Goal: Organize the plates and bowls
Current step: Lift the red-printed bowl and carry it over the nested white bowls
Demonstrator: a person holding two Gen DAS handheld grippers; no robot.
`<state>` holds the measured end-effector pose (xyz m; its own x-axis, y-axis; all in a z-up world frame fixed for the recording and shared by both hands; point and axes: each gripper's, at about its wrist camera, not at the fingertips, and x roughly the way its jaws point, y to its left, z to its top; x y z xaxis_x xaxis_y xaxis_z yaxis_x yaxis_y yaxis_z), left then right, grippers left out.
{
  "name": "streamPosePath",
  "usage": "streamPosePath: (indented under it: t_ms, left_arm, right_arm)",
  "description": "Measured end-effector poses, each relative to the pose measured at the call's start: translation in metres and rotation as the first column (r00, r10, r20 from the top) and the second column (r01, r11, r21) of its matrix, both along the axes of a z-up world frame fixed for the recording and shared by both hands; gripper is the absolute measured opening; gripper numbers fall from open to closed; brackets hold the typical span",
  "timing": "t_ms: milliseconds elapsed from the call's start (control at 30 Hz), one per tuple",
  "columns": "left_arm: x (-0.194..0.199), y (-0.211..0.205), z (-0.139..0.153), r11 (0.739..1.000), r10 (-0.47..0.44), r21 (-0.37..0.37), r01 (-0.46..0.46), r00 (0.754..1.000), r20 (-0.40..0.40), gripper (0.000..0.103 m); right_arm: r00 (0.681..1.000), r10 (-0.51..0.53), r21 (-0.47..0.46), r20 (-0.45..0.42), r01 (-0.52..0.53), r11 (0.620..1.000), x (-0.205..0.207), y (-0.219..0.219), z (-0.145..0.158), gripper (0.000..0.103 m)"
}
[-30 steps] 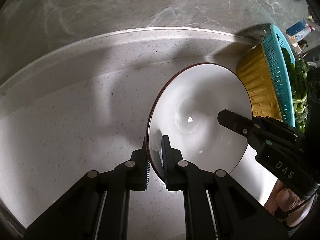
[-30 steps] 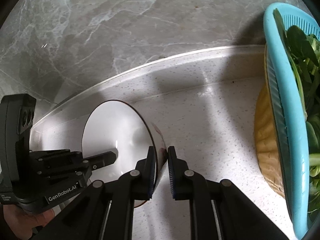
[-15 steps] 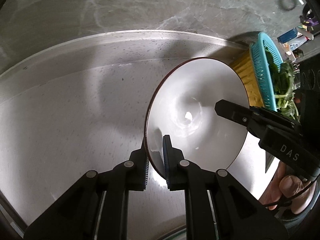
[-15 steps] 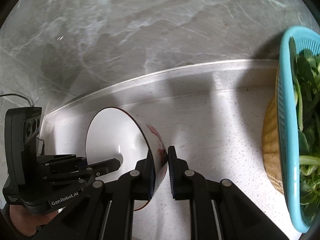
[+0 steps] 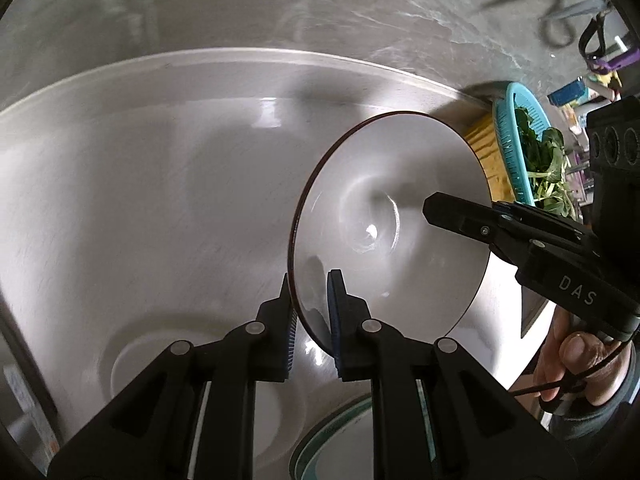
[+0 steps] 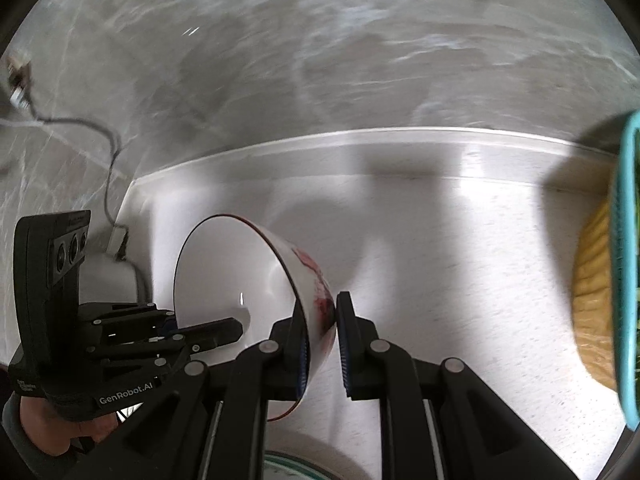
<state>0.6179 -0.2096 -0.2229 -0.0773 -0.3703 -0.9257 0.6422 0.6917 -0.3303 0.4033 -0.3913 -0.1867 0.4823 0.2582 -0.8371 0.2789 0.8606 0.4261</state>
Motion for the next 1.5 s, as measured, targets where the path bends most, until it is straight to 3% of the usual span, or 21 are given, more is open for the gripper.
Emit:
streamPosePath:
  t_ms: [400, 667, 1233, 1500]
  left_arm:
    - [-0.015, 0.113, 0.020, 0.991, 0.132, -0.009, -0.132, 0.991, -0.005, 0.014]
    - [-0.024, 0.178, 0.015, 0.981, 0.195, 0.005, -0.195, 0.980, -0.029, 0.014]
    - [-0.026, 0.208, -0.028, 0.978, 0.203, 0.055, -0.200, 0.977, -0.064, 0.014]
    - [-0.017, 0.173, -0.043, 0.981, 0.177, 0.098, -0.170, 0.982, -0.068, 0.014]
  right_arm:
    - [0.986, 0.165, 0.014, 0.011, -0.166, 0.986, 0.005, 0.075, 0.014, 0.016]
    - [0.967, 0.255, 0.024, -0.015, -0.254, 0.967, 0.018, 0.118, 0.010, 0.016]
    - [0.954, 0.284, 0.035, -0.101, -0.282, 0.959, 0.034, 0.145, -0.021, 0.015]
    - [0.948, 0.286, 0.026, -0.140, -0.285, 0.958, 0.040, 0.145, -0.033, 0.014]
